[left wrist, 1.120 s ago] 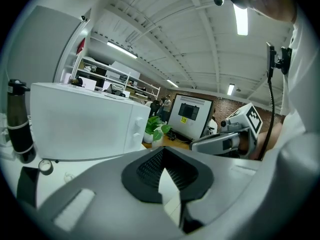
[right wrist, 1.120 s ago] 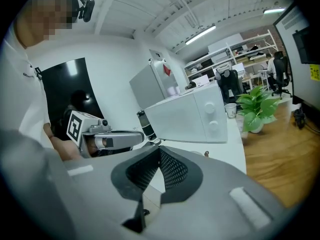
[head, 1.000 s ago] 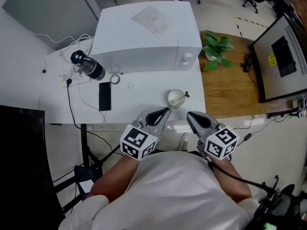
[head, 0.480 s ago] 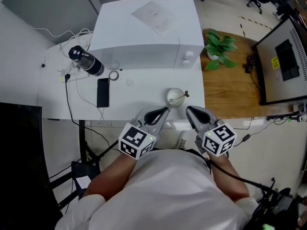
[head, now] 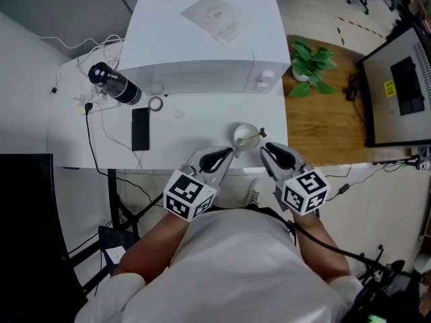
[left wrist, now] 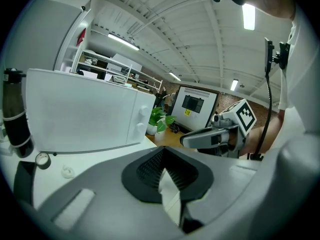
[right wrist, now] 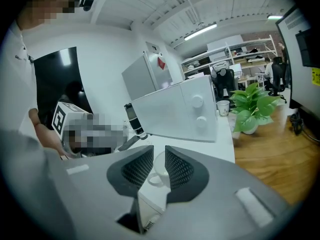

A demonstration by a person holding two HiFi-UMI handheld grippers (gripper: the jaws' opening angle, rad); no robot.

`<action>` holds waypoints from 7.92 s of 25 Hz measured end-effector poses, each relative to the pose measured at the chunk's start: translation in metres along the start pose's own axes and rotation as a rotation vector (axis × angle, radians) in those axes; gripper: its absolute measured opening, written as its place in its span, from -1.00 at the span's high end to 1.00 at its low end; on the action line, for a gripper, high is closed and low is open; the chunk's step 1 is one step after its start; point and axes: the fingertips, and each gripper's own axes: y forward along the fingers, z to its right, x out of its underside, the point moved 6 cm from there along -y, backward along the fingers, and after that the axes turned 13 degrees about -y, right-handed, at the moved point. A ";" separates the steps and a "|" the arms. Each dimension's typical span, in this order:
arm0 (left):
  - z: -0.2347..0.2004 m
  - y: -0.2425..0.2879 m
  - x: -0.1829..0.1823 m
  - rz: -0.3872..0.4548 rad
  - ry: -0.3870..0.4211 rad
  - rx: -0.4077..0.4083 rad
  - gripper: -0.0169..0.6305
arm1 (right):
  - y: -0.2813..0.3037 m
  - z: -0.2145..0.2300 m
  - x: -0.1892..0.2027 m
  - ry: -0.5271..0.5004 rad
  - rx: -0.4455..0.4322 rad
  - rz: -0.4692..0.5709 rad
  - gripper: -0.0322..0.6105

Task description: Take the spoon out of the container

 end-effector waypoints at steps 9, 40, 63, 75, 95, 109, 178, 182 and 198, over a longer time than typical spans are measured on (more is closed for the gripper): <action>-0.010 0.010 -0.001 -0.024 -0.010 -0.003 0.93 | 0.015 0.027 0.014 0.031 0.048 -0.047 0.60; -0.025 0.005 0.004 -0.031 -0.063 -0.047 0.93 | 0.055 0.048 0.041 0.124 0.010 -0.119 0.72; -0.014 -0.003 -0.002 -0.006 -0.035 -0.028 0.93 | 0.034 0.042 0.016 0.098 0.046 -0.040 0.72; -0.007 -0.016 -0.010 0.031 -0.007 -0.027 0.93 | 0.009 0.031 -0.014 0.071 0.052 0.041 0.72; 0.011 -0.034 -0.002 0.055 0.013 -0.006 0.93 | -0.049 -0.015 -0.032 0.057 0.059 0.157 0.72; 0.016 -0.045 -0.001 0.061 0.038 0.000 0.93 | -0.048 -0.028 -0.032 0.056 0.061 0.162 0.72; 0.166 -0.204 0.142 0.154 0.069 -0.030 0.93 | -0.215 -0.219 0.042 -0.003 0.066 0.241 0.72; 0.168 -0.204 0.138 0.161 0.073 -0.023 0.93 | -0.214 -0.222 0.040 -0.006 0.057 0.244 0.72; 0.162 -0.206 0.133 0.169 0.081 -0.032 0.93 | -0.216 -0.222 0.042 -0.013 0.072 0.248 0.73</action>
